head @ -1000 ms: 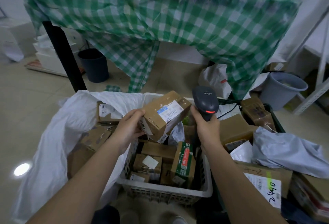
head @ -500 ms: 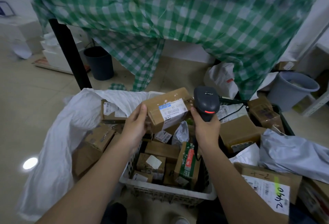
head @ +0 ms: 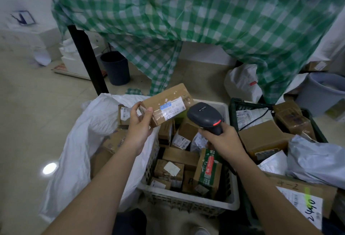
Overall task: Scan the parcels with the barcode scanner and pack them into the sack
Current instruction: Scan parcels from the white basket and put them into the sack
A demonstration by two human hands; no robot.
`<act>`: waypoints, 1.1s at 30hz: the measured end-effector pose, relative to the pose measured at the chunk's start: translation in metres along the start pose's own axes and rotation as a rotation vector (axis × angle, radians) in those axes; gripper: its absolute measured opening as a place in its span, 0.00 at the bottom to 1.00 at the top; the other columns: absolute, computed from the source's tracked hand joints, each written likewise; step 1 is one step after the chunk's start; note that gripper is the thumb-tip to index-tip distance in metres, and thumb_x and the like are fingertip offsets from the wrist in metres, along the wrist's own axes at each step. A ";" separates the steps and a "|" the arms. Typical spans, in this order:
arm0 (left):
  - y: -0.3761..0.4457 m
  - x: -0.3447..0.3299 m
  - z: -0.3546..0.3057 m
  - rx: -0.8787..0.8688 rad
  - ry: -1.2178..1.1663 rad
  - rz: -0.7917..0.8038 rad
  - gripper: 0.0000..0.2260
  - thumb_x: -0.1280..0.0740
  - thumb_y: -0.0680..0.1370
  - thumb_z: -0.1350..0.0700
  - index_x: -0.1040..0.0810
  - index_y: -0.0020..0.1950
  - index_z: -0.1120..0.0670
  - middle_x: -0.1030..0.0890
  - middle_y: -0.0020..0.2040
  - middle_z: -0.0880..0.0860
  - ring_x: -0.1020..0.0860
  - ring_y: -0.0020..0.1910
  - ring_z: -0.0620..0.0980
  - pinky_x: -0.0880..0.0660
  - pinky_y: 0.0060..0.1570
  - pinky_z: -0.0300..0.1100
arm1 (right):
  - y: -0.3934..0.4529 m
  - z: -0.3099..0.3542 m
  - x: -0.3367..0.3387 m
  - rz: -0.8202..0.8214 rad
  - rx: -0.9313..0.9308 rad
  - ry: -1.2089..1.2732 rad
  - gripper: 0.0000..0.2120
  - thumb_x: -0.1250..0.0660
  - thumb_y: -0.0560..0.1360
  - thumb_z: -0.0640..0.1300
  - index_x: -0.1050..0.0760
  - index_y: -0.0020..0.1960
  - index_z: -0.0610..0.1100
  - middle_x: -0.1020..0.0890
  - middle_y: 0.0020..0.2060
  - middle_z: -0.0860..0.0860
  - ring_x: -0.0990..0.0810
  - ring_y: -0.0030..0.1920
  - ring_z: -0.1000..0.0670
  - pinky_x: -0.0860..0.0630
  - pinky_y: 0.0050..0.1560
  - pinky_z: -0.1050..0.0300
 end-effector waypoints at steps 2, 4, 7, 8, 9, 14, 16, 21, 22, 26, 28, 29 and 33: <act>0.002 0.001 0.001 -0.040 0.022 0.000 0.18 0.40 0.82 0.52 0.41 0.71 0.42 0.23 0.62 0.51 0.21 0.56 0.46 0.24 0.48 0.39 | -0.002 0.002 -0.002 0.109 -0.026 -0.108 0.07 0.25 0.71 0.42 0.21 0.45 0.41 0.18 0.33 0.43 0.20 0.34 0.50 0.24 0.39 0.55; 0.005 0.003 0.003 -0.080 0.041 -0.018 0.20 0.41 0.83 0.52 0.42 0.73 0.44 0.23 0.63 0.52 0.21 0.57 0.47 0.23 0.54 0.41 | -0.004 0.002 -0.003 0.199 -0.044 -0.179 0.06 0.26 0.72 0.42 0.21 0.46 0.42 0.19 0.30 0.46 0.21 0.31 0.53 0.25 0.34 0.63; 0.007 0.006 0.003 -0.122 0.076 -0.042 0.20 0.40 0.82 0.50 0.43 0.72 0.42 0.23 0.60 0.48 0.21 0.57 0.45 0.26 0.62 0.46 | -0.004 0.001 -0.005 0.230 -0.040 -0.205 0.07 0.26 0.72 0.42 0.20 0.48 0.43 0.19 0.29 0.52 0.19 0.31 0.51 0.24 0.35 0.60; 0.007 0.006 0.003 -0.131 0.084 -0.042 0.20 0.40 0.82 0.50 0.43 0.72 0.41 0.24 0.60 0.47 0.22 0.57 0.44 0.27 0.62 0.46 | -0.004 0.000 -0.006 0.226 -0.040 -0.201 0.08 0.26 0.72 0.42 0.21 0.49 0.43 0.19 0.28 0.53 0.19 0.30 0.50 0.24 0.35 0.59; 0.007 0.006 0.003 -0.137 0.095 -0.041 0.19 0.40 0.82 0.49 0.43 0.71 0.41 0.24 0.60 0.47 0.22 0.57 0.43 0.27 0.63 0.45 | -0.003 0.000 -0.006 0.222 -0.041 -0.198 0.08 0.26 0.72 0.43 0.21 0.50 0.43 0.19 0.28 0.54 0.19 0.30 0.50 0.24 0.36 0.59; 0.009 0.008 0.004 -0.150 0.128 -0.023 0.19 0.40 0.81 0.49 0.42 0.69 0.38 0.27 0.64 0.48 0.21 0.57 0.43 0.27 0.64 0.48 | -0.003 0.004 -0.009 0.215 -0.012 -0.200 0.08 0.28 0.73 0.43 0.22 0.50 0.42 0.20 0.28 0.52 0.19 0.30 0.50 0.21 0.39 0.54; 0.009 0.008 0.004 -0.159 0.132 -0.029 0.18 0.39 0.81 0.48 0.41 0.67 0.37 0.26 0.63 0.48 0.21 0.56 0.43 0.27 0.64 0.49 | -0.004 0.005 -0.009 0.198 -0.011 -0.200 0.08 0.28 0.73 0.43 0.22 0.49 0.41 0.19 0.29 0.50 0.19 0.30 0.50 0.22 0.37 0.56; 0.010 0.010 0.004 -0.170 0.113 -0.027 0.19 0.38 0.81 0.49 0.41 0.68 0.38 0.25 0.60 0.47 0.20 0.55 0.43 0.27 0.64 0.49 | -0.005 0.008 -0.009 0.177 -0.008 -0.208 0.08 0.29 0.73 0.41 0.22 0.50 0.39 0.18 0.33 0.45 0.20 0.28 0.53 0.25 0.34 0.61; 0.010 0.010 0.004 -0.172 0.114 -0.027 0.19 0.38 0.81 0.49 0.41 0.69 0.38 0.25 0.61 0.47 0.20 0.55 0.42 0.26 0.64 0.49 | -0.005 0.008 -0.009 0.178 -0.003 -0.214 0.08 0.29 0.73 0.40 0.22 0.50 0.38 0.18 0.34 0.44 0.20 0.28 0.53 0.25 0.33 0.61; 0.008 0.011 0.003 -0.176 0.114 -0.025 0.18 0.38 0.81 0.49 0.40 0.67 0.36 0.27 0.65 0.50 0.20 0.56 0.44 0.26 0.63 0.49 | -0.004 0.010 -0.011 0.177 0.011 -0.230 0.07 0.30 0.73 0.40 0.22 0.49 0.37 0.18 0.33 0.45 0.20 0.28 0.54 0.24 0.34 0.60; 0.007 0.013 0.002 -0.172 0.113 -0.034 0.18 0.38 0.81 0.49 0.40 0.67 0.36 0.27 0.64 0.49 0.20 0.57 0.45 0.26 0.63 0.51 | -0.004 0.010 -0.012 0.181 0.005 -0.235 0.07 0.30 0.73 0.40 0.22 0.49 0.38 0.19 0.30 0.48 0.20 0.28 0.54 0.25 0.33 0.63; 0.007 0.014 0.002 -0.170 0.110 -0.039 0.18 0.38 0.81 0.49 0.40 0.67 0.36 0.26 0.64 0.49 0.20 0.57 0.45 0.26 0.63 0.51 | -0.004 0.010 -0.013 0.181 0.004 -0.230 0.06 0.30 0.74 0.40 0.22 0.49 0.38 0.20 0.28 0.49 0.20 0.28 0.55 0.26 0.31 0.65; 0.002 0.018 -0.001 -0.173 0.096 -0.044 0.19 0.38 0.81 0.51 0.40 0.69 0.38 0.25 0.65 0.49 0.20 0.56 0.44 0.25 0.61 0.47 | -0.004 0.012 -0.018 0.165 -0.003 -0.190 0.06 0.30 0.73 0.40 0.22 0.48 0.38 0.20 0.27 0.47 0.21 0.27 0.55 0.27 0.31 0.65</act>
Point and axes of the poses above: each hand's wrist, its own y-axis towards the middle knuckle, its own x-axis out of the back of the hand, z = x × y, the point moved 2 cm from there along y, towards the middle knuckle
